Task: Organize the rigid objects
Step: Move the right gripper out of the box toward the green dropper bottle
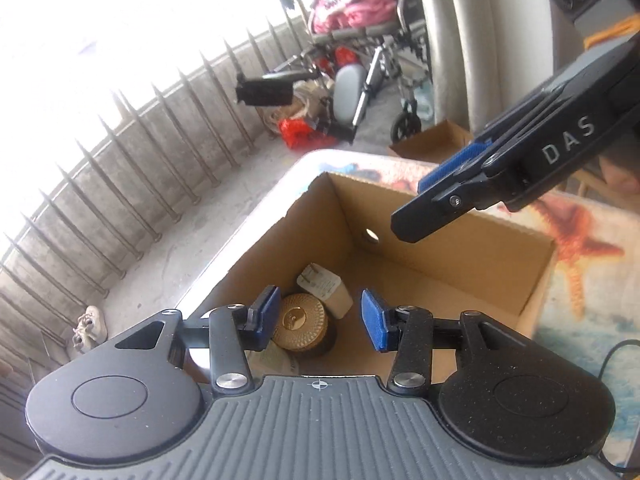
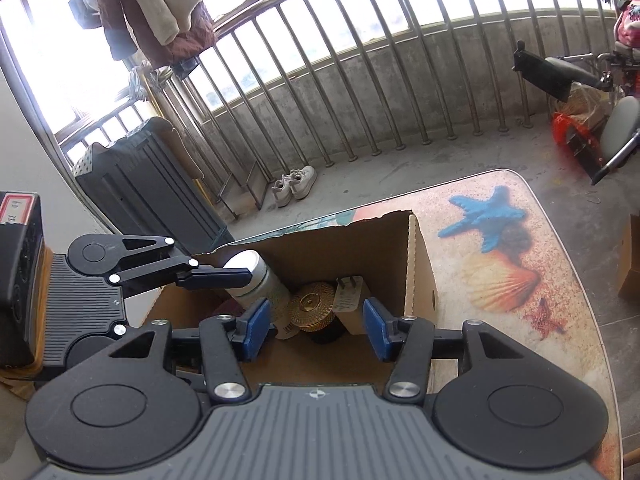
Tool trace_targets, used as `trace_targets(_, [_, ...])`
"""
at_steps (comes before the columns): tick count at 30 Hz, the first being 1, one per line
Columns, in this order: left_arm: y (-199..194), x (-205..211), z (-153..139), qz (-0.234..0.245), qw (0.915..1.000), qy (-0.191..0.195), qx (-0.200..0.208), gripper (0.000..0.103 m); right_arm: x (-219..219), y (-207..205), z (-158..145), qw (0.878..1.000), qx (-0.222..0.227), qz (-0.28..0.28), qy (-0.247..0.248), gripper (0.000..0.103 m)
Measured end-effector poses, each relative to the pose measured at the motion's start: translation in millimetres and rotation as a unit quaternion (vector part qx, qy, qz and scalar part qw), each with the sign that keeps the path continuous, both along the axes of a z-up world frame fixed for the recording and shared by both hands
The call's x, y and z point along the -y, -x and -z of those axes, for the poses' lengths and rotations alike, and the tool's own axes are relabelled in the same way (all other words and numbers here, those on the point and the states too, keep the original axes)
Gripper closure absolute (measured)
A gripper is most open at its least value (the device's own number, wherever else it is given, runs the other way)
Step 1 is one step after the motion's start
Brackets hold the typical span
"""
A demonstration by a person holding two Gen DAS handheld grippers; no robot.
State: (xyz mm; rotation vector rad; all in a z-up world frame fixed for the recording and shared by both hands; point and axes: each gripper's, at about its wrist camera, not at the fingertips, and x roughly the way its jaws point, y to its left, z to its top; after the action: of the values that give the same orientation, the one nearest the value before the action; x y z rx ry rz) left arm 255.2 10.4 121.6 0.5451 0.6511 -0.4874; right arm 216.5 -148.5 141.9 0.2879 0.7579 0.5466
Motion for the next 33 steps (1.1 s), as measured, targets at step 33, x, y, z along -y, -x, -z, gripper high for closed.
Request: trace_targets(33, [153, -4, 98, -0.056, 0.9788, 0.196, -0.022, 0.048, 35, 144, 61, 0.999, 0.001, -0.04, 0.008, 0.049])
